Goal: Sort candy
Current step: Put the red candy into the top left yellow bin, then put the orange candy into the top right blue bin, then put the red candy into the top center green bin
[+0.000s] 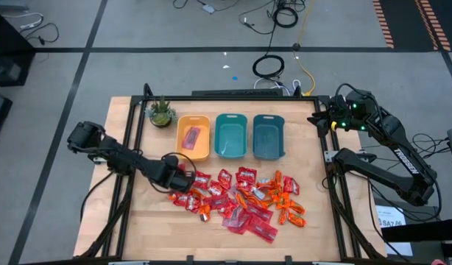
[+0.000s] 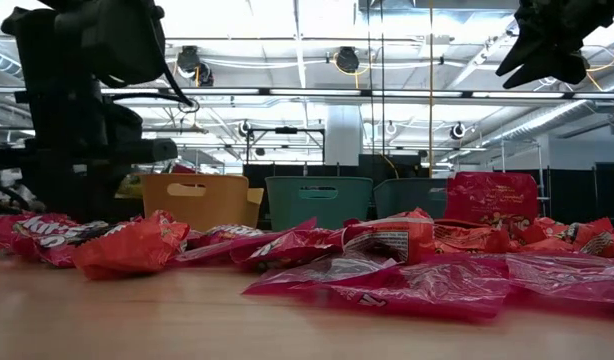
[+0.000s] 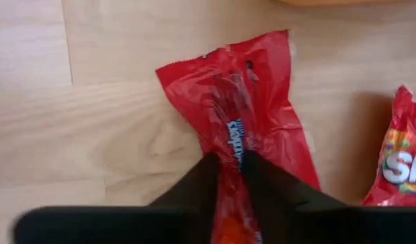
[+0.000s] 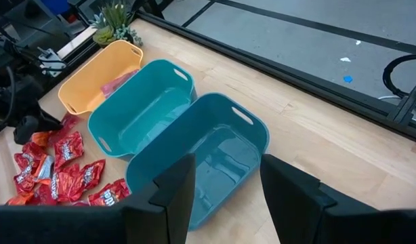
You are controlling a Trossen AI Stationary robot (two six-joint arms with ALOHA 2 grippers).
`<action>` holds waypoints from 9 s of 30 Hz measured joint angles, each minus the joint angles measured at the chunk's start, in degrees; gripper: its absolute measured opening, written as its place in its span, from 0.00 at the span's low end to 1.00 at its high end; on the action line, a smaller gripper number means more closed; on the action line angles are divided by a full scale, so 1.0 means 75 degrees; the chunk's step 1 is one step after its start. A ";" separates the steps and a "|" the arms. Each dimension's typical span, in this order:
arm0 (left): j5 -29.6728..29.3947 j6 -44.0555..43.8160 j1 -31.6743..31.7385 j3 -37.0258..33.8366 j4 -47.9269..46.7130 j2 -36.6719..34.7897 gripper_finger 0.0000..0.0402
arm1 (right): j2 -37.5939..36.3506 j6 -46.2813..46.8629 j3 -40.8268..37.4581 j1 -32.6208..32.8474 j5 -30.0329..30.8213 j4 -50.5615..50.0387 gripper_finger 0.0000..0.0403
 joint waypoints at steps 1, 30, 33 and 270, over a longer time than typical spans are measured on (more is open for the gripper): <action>0.0044 0.0022 -0.0044 -0.0005 -0.0057 -0.0049 0.12 | 0.0000 -0.0013 0.0002 0.0000 -0.0001 0.0002 0.40; -0.0415 -0.0361 -0.0730 0.2500 -0.5584 -0.2531 0.01 | 0.0000 -0.0189 0.0002 -0.0003 0.0000 0.0032 0.40; -0.0977 0.0201 -0.0489 0.2972 -0.5876 -0.2627 0.01 | 0.0000 -0.0184 0.0001 -0.0002 0.0000 0.0028 0.40; -0.0197 1.1969 0.1444 -0.1457 0.1910 -0.7013 0.42 | 0.6288 0.3718 0.3068 0.4740 0.4356 -0.1666 0.33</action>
